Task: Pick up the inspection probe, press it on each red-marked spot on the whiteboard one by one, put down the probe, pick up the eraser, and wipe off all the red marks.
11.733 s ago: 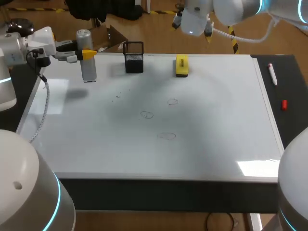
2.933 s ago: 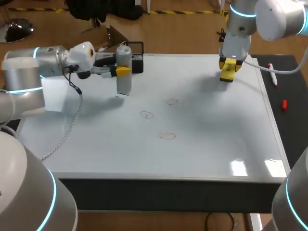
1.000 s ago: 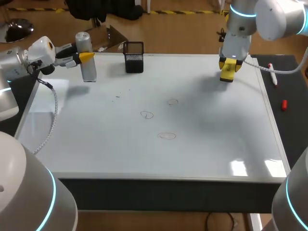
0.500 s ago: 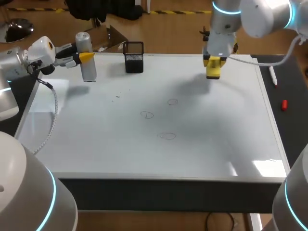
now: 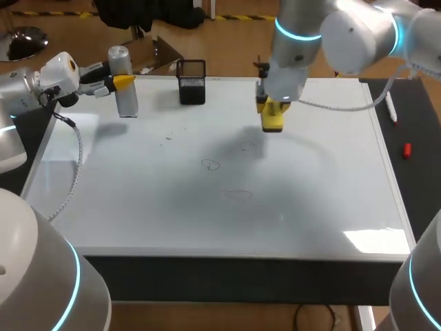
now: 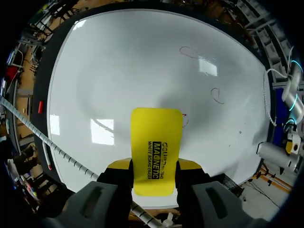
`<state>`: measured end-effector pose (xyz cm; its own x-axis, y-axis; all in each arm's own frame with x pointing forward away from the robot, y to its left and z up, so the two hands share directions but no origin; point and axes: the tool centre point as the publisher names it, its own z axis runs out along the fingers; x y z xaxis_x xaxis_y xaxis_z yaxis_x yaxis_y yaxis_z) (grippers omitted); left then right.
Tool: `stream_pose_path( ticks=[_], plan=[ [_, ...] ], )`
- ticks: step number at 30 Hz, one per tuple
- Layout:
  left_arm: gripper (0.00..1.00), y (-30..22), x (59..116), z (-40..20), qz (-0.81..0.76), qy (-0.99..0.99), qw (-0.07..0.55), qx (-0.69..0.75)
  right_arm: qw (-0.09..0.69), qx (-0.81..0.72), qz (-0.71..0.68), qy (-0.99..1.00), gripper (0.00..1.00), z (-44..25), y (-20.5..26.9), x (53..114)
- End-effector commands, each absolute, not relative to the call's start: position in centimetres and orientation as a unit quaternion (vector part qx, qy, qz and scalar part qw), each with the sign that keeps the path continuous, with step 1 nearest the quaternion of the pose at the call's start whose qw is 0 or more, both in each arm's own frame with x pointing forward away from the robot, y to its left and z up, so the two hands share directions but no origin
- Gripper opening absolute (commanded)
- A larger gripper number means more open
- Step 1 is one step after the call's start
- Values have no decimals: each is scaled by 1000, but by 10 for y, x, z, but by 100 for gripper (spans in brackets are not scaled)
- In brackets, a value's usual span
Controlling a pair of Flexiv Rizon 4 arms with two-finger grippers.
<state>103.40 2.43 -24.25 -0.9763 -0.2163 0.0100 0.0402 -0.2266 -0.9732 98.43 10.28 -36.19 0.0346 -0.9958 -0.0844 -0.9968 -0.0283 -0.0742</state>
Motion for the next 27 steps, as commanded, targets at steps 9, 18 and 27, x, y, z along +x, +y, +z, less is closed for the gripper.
stream_pose_path(
  ticks=[9, 18, 27],
  plan=[
    [0, 24, 1033, -241, -780, 616, 84, -72, 56, -731, -3, 680, 0, -373, 181, 957],
    [0, 24, 1033, -241, -780, 616, 84, -72, 72, -738, 16, 671, 0, -386, 234, 947],
    [0, 24, 1033, -241, -780, 616, 84, -72, 89, -737, 42, 668, 0, -401, 276, 940]
  ],
)
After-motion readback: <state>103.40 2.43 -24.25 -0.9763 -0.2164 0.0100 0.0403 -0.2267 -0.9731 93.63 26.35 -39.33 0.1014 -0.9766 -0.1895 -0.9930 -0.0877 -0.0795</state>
